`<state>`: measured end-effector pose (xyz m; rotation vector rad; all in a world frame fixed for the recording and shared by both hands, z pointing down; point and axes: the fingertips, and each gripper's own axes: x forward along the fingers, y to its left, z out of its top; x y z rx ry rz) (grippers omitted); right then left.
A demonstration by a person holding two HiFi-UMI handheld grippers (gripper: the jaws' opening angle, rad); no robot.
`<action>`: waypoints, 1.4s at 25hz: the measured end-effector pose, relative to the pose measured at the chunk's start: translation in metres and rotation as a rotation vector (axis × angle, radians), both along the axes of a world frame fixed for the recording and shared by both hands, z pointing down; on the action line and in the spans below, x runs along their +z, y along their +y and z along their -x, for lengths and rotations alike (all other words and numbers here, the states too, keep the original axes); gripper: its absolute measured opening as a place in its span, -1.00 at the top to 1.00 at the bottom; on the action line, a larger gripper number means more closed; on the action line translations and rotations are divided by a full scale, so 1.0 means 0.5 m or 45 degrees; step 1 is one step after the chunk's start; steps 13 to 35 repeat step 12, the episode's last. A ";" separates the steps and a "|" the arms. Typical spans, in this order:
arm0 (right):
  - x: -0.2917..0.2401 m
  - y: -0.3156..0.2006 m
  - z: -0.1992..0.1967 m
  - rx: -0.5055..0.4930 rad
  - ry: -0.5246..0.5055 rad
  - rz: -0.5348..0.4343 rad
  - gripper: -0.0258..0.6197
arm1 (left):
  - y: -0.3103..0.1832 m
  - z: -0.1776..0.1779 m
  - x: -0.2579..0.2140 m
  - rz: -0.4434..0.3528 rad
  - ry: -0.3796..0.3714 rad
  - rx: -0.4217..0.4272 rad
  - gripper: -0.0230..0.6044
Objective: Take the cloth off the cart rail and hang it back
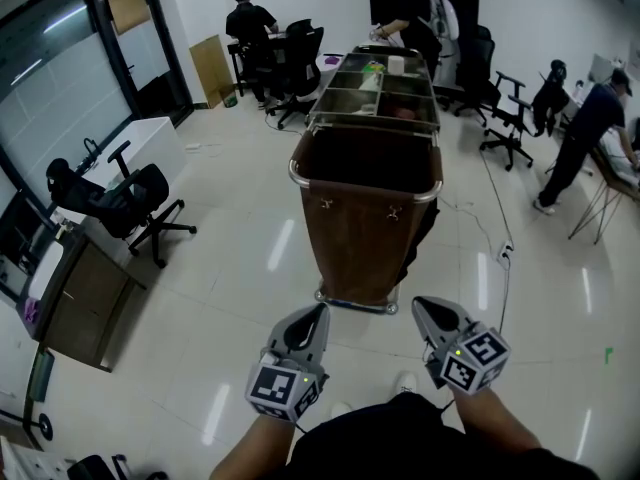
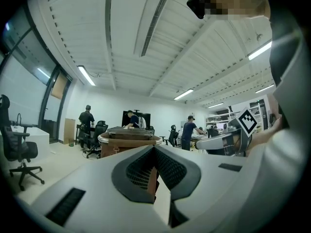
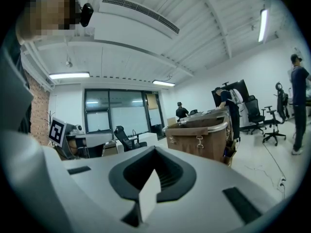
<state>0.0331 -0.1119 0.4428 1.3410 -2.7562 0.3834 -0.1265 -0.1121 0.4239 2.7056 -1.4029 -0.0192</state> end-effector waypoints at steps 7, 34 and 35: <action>-0.006 0.000 0.002 0.007 0.004 -0.015 0.89 | -0.006 0.004 -0.003 -0.018 -0.021 0.006 0.93; -0.015 0.004 0.001 0.009 0.005 -0.031 0.89 | -0.007 -0.006 -0.004 -0.021 -0.021 0.024 0.93; -0.015 0.004 0.001 0.009 0.005 -0.031 0.89 | -0.007 -0.006 -0.004 -0.021 -0.021 0.024 0.93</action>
